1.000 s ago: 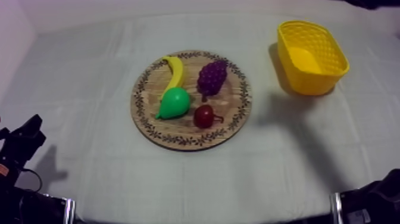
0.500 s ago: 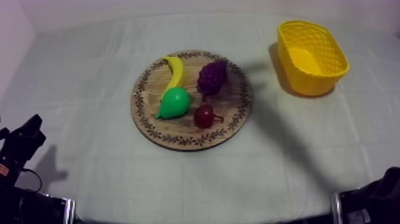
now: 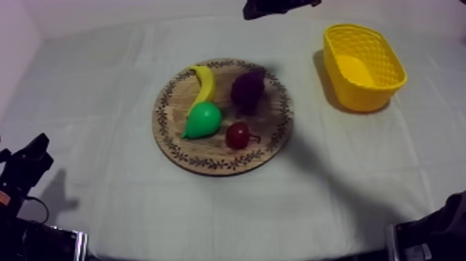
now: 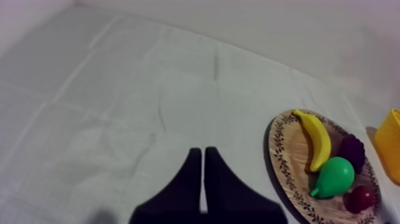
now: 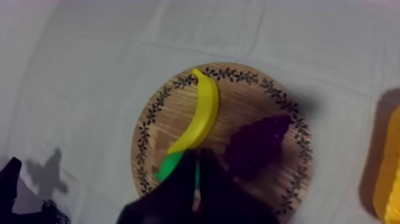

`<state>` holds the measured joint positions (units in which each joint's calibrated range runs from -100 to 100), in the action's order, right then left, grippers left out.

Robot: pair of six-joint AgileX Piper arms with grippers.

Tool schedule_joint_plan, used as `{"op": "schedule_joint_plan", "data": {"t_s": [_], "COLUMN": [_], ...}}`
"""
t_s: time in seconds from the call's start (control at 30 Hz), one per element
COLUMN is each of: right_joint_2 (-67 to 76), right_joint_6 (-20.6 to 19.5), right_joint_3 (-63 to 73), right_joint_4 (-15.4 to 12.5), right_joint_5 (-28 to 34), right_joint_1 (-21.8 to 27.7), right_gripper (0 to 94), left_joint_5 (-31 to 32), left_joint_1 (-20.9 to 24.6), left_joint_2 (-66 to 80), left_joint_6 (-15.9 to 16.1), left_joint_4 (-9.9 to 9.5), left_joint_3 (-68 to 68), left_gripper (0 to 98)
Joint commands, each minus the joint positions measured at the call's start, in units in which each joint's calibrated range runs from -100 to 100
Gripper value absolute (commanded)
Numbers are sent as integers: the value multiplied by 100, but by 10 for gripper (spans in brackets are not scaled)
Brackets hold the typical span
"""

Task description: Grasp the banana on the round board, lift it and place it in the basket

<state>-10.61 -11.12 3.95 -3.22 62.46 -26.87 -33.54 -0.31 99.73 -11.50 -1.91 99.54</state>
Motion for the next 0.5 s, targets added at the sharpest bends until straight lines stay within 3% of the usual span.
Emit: {"op": "schedule_joint_plan", "data": {"t_s": [0.0, 0.23, 0.47], "right_joint_2": [-155, -544, -771], "right_joint_6": [-98, -212, -340], "right_joint_3": [86, 362, 272], "right_joint_4": [30, 43, 140], "right_joint_5": [29, 62, -82], "right_joint_1": [-31, -51, -160], "right_gripper": [3, 23, 479], "left_joint_5": [0, 0, 0], "left_joint_1": [-1, -1, -1], "left_joint_2": [1, 1, 1], "left_joint_6": [1, 0, 0], "left_joint_4": [-2, -2, -2], "left_joint_3": [1, 1, 1], "left_gripper": [1, 1, 1]}}
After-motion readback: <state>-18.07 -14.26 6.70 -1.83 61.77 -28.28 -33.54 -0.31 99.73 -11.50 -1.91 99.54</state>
